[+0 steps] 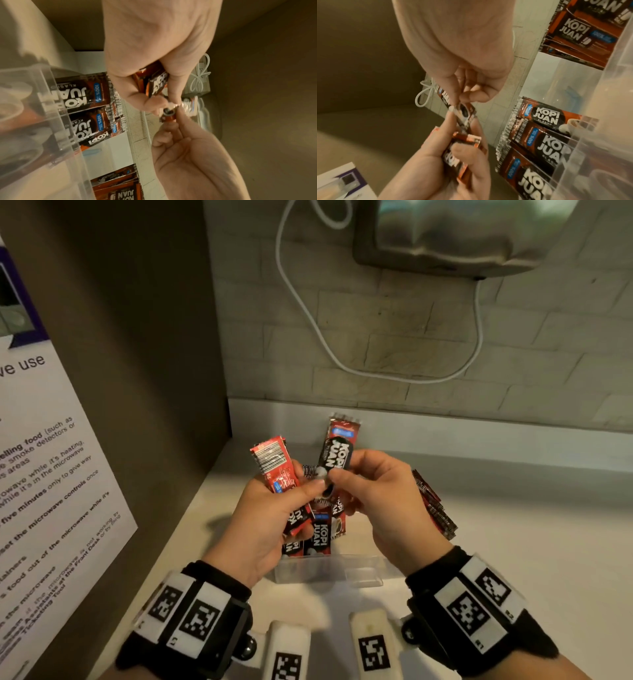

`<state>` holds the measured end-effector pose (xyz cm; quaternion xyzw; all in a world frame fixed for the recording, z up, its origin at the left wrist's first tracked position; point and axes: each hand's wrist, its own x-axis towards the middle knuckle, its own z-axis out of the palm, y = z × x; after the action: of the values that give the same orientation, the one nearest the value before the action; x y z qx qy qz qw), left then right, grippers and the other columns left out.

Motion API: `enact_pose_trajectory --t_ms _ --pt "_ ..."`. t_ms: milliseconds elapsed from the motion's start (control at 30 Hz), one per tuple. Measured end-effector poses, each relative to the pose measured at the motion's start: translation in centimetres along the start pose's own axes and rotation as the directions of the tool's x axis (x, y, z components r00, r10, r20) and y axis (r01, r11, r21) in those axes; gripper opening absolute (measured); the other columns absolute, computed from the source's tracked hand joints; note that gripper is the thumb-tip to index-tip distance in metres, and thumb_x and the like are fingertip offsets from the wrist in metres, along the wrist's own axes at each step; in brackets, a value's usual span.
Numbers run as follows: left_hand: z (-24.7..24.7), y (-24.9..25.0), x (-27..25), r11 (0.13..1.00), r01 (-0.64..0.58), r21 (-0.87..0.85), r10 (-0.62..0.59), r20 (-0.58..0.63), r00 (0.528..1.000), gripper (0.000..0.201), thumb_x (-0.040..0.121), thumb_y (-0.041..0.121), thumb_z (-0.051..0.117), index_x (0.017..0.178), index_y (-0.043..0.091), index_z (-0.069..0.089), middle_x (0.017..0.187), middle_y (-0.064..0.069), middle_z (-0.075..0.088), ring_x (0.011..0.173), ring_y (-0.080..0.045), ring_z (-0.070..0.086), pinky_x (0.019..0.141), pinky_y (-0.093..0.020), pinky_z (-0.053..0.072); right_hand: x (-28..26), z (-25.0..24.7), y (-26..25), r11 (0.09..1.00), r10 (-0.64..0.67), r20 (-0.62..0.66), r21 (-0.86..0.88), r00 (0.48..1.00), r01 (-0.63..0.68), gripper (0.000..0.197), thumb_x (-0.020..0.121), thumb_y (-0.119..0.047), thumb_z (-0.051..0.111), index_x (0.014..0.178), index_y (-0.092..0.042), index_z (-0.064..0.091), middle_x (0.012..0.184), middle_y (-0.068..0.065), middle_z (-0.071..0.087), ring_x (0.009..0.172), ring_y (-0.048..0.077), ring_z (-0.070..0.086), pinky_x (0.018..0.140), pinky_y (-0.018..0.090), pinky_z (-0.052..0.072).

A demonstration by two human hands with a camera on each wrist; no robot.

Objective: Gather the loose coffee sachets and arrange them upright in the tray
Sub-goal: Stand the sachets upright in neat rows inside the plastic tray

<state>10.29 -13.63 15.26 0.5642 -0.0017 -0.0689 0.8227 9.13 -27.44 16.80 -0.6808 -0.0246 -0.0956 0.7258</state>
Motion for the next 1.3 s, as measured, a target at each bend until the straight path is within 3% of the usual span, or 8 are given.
enact_pose_trajectory --t_ms 133,200,300,400,567,867,1133,1300 --pt "-1.3 0.7 0.4 0.998 0.003 -0.07 -0.009 -0.089 0.996 0.02 0.084 0.009 0.068 0.079 0.025 0.056 0.075 0.002 0.066 0.065 -0.012 0.065 0.042 -0.021 0.044 1.9 -2.4 0.9 0.971 -0.044 -0.245 -0.238 0.969 -0.016 0.018 0.086 0.001 0.063 0.081 -0.016 0.065 0.073 0.004 0.07 0.058 0.011 0.064 0.052 0.025 0.051" --pt "-2.2 1.2 0.6 0.994 -0.008 -0.109 -0.007 -0.137 0.991 0.02 0.083 0.01 0.068 0.08 0.025 0.056 0.077 0.002 0.066 0.066 -0.011 0.064 0.042 -0.021 0.045 2.4 -3.3 2.2 0.861 -0.006 -0.231 -0.496 0.973 -0.112 0.018 0.084 0.0 0.065 0.09 -0.017 0.066 0.086 0.005 0.072 0.076 0.018 0.069 0.07 0.037 0.058" --pt "-2.8 1.5 0.9 0.988 -0.014 -0.152 -0.012 -0.168 0.986 0.02 0.085 0.01 0.067 0.081 0.025 0.055 0.077 0.003 0.065 0.066 -0.011 0.062 0.045 -0.021 0.046 2.6 -3.3 4.3 0.672 0.168 -0.171 -0.701 0.971 -0.24 0.017 0.081 0.003 0.065 0.085 -0.013 0.063 0.086 0.008 0.071 0.079 0.025 0.07 0.074 0.041 0.059" --pt "-2.9 1.4 0.9 0.988 -0.013 -0.152 -0.011 -0.161 0.987 0.02 0.085 0.01 0.066 0.081 0.025 0.054 0.076 0.003 0.064 0.065 -0.011 0.062 0.045 -0.021 0.046 3.2 -3.1 5.7 0.641 0.302 -0.18 -0.689 0.936 -0.339 0.013 0.082 0.004 0.063 0.077 -0.008 0.062 0.083 0.014 0.071 0.078 0.028 0.071 0.074 0.044 0.06" --pt "-3.0 1.1 0.9 0.991 -0.001 -0.136 -0.019 -0.145 0.989 0.018 0.085 0.01 0.067 0.084 0.024 0.055 0.077 0.002 0.064 0.065 -0.01 0.062 0.044 -0.021 0.046 4.2 -2.4 6.5 0.702 0.381 -0.164 -0.589 0.91 -0.4 0.015 0.08 0.003 0.07 0.074 -0.006 0.06 0.078 0.014 0.07 0.072 0.026 0.071 0.075 0.042 0.06" --pt "-3.2 0.8 0.9 0.991 0.006 -0.133 -0.024 -0.136 0.99 0.016 0.086 0.011 0.067 0.085 0.023 0.055 0.075 0.002 0.064 0.065 -0.011 0.061 0.045 -0.021 0.047 4.3 -2.4 7.2 0.776 0.31 -0.191 -0.515 0.931 -0.364 0.035 0.076 0.003 0.073 0.065 -0.014 0.045 0.072 0.008 0.064 0.073 0.025 0.067 0.076 0.043 0.059" --pt "-3.1 0.8 1.0 0.992 0.019 -0.128 -0.036 -0.13 0.991 0.017 0.085 0.011 0.067 0.084 0.023 0.055 0.074 0.003 0.064 0.063 -0.01 0.061 0.045 -0.022 0.047 4.3 -2.3 7.3 0.772 0.308 -0.196 -0.521 0.931 -0.365 0.033 0.075 -0.001 0.076 0.067 -0.014 0.047 0.084 0.014 0.068 0.082 0.029 0.069 0.078 0.047 0.058" --pt "-3.1 0.8 0.9 0.992 0.022 -0.124 -0.038 -0.13 0.991 0.016 0.085 0.012 0.067 0.084 0.023 0.055 0.073 0.003 0.064 0.064 -0.01 0.061 0.045 -0.022 0.048 4.3 -2.4 7.2 0.754 0.318 -0.192 -0.542 0.928 -0.37 0.032 0.076 0.0 0.075 0.068 -0.014 0.047 0.078 0.01 0.065 0.08 0.028 0.068 0.077 0.044 0.059"
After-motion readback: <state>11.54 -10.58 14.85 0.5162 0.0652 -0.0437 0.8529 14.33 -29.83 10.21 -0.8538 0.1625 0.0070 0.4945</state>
